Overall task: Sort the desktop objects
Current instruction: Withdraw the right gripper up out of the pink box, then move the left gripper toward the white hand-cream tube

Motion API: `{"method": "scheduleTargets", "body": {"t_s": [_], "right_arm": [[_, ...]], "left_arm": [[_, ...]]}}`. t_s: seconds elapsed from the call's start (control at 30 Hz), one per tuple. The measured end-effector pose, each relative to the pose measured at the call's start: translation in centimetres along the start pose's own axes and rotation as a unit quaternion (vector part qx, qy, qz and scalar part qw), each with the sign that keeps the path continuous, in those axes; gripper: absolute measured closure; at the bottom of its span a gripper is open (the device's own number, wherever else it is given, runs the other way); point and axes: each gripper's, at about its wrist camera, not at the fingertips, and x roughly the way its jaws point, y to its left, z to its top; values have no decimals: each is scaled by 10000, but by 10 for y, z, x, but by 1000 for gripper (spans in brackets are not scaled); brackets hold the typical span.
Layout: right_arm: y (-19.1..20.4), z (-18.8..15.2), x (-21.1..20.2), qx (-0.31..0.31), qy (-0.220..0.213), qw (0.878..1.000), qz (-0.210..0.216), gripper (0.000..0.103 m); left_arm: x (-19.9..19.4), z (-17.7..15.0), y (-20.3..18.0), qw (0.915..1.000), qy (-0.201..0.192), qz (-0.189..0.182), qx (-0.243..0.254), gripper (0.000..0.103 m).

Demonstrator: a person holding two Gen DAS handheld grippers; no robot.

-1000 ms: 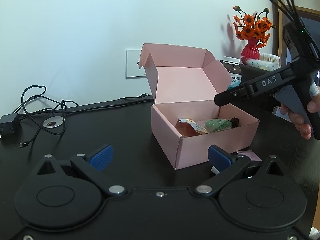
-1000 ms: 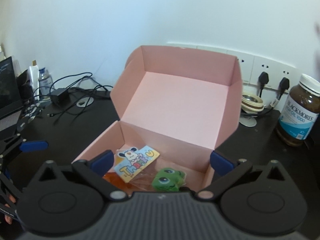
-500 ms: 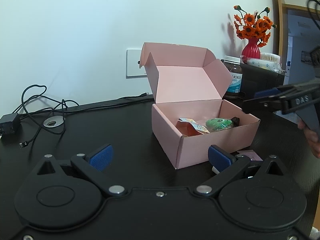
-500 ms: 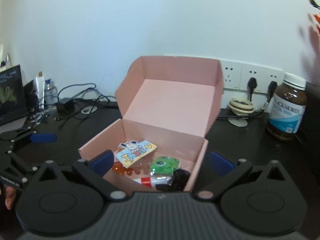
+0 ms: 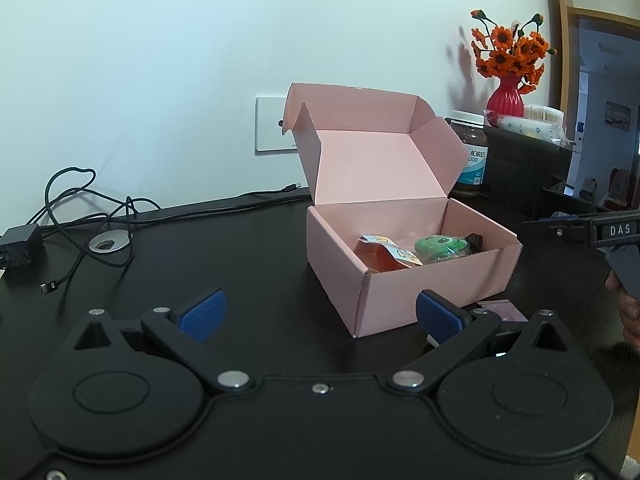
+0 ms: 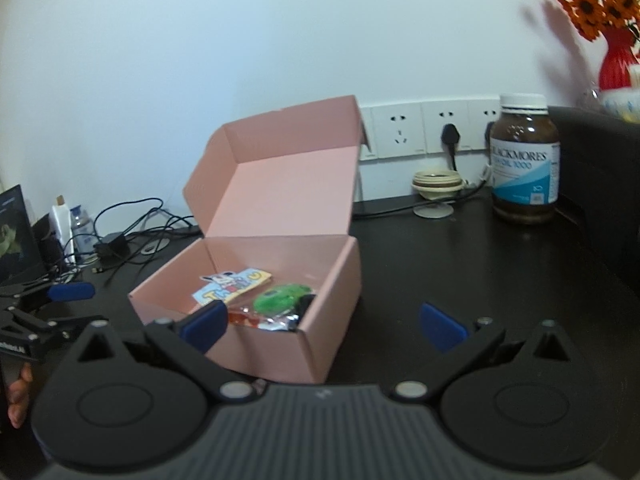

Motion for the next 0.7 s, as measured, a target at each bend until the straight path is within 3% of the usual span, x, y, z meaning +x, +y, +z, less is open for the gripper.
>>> {"method": "scheduleTargets", "body": {"t_s": [0.7], "right_arm": [[-14,-10,2,314,51,9993,219,1]], "left_arm": [[-1,0,6,9998,-17,47,-187,0]]}}
